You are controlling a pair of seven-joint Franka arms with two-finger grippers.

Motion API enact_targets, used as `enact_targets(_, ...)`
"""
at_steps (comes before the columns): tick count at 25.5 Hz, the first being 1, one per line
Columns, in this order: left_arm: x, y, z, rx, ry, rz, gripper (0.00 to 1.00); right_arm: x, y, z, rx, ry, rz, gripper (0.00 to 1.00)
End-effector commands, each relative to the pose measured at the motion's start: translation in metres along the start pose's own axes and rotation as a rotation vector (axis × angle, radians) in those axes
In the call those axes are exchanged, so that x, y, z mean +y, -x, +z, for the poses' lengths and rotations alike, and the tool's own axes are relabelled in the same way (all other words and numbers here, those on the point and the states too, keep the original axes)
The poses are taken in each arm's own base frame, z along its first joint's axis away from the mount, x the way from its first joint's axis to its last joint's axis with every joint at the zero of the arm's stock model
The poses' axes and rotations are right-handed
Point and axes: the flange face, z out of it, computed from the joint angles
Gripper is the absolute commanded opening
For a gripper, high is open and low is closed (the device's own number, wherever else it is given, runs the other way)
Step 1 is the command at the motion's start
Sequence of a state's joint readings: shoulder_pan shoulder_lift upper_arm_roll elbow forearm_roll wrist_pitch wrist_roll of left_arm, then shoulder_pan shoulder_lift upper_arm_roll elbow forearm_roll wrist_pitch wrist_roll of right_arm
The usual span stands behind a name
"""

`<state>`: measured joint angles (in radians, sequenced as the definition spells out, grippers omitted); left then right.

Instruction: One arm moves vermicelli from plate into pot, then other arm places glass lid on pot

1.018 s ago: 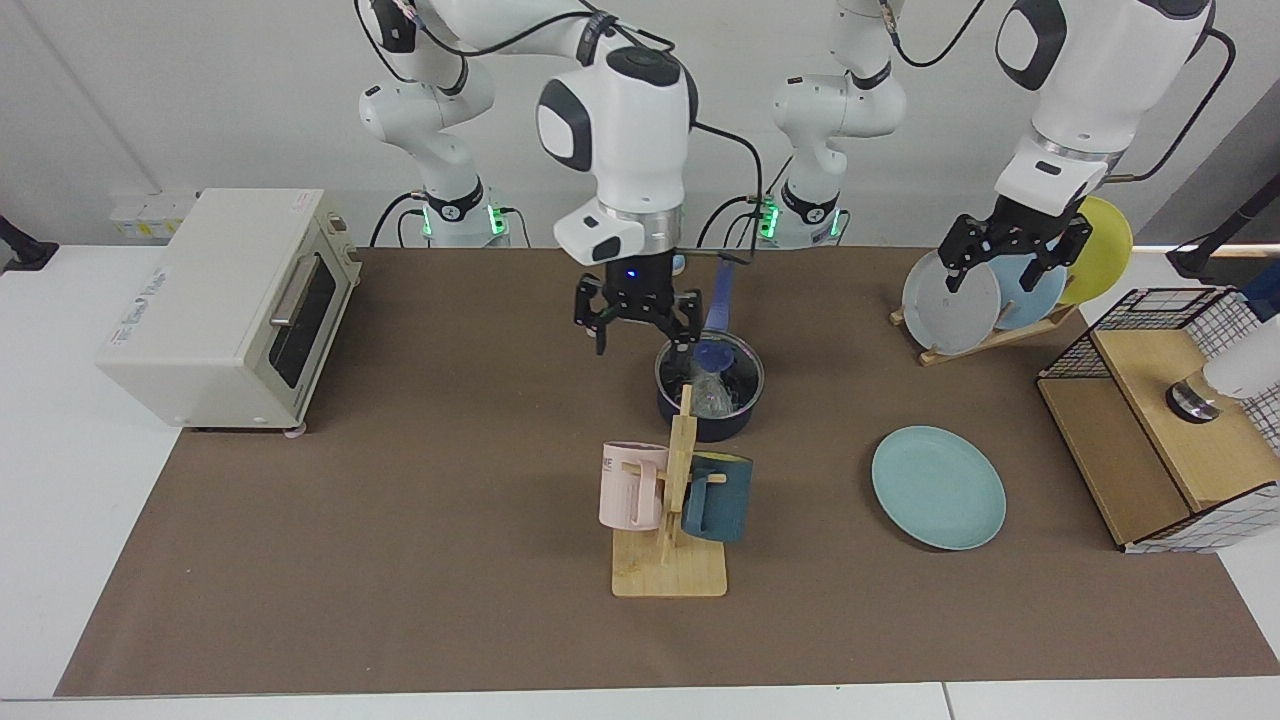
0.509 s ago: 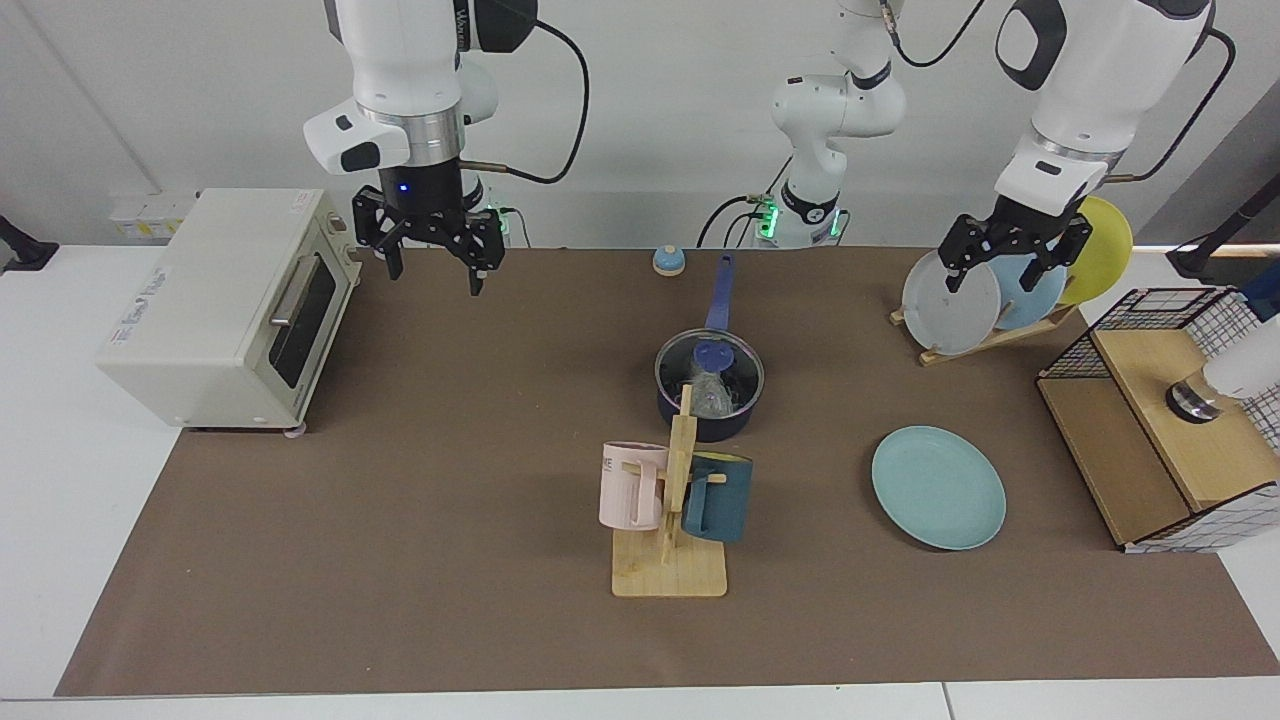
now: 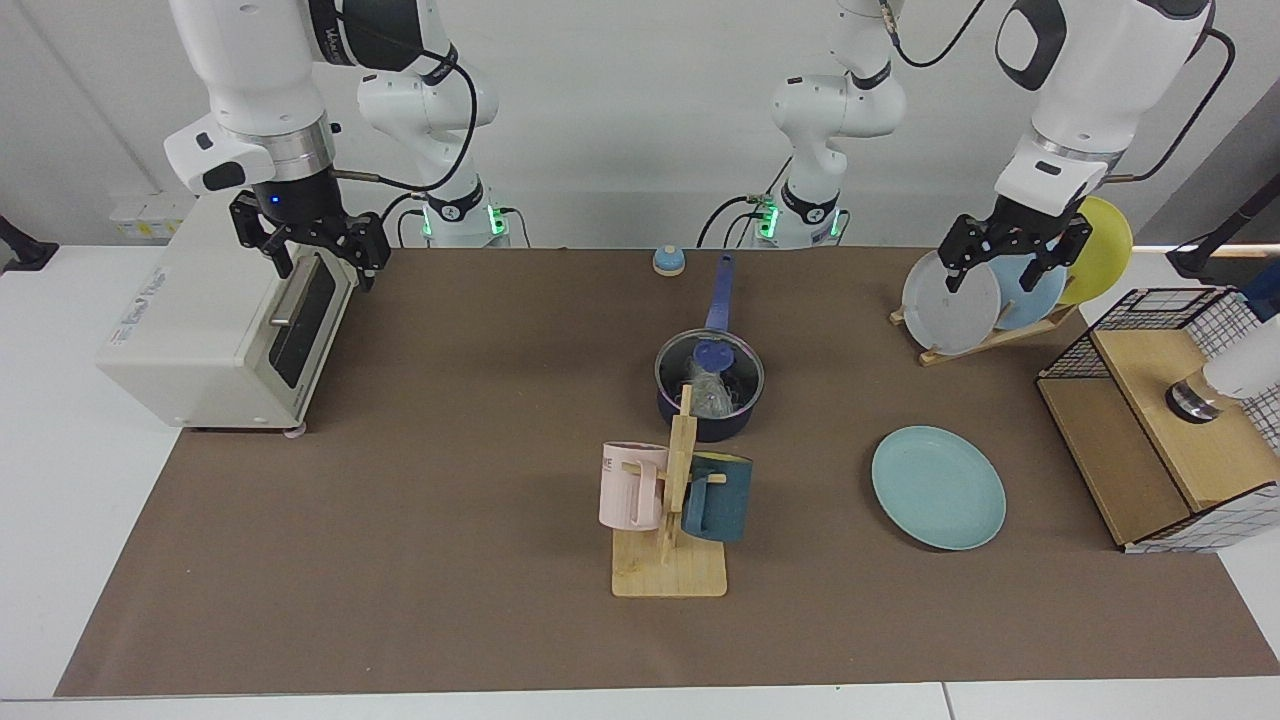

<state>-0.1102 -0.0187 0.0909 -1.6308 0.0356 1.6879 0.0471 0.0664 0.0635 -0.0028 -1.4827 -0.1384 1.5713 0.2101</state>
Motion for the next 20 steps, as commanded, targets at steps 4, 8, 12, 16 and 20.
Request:
enact_targets(4,0.0,0.001,-0.002,-0.006,0.013,-0.011,1.0,0.002,0.009,0.003,-0.026,-0.016,-0.016,0.99)
enact_targets(8,0.0,0.001,-0.002,-0.006,0.013,-0.011,1.0,0.002,0.012,0.006,-0.044,-0.053,-0.015,0.99)
enact_targets(12,0.0,0.001,-0.002,-0.006,0.013,-0.011,1.0,0.006,0.027,0.014,-0.06,-0.068,-0.004,0.99)
enact_targets(16,0.0,0.001,-0.002,-0.006,0.013,-0.011,1.0,0.013,0.028,0.017,-0.048,-0.075,0.004,0.99)
enact_targets(20,0.0,0.001,-0.002,-0.006,0.013,-0.011,1.0,0.012,0.027,0.017,-0.048,-0.075,0.01,0.99)
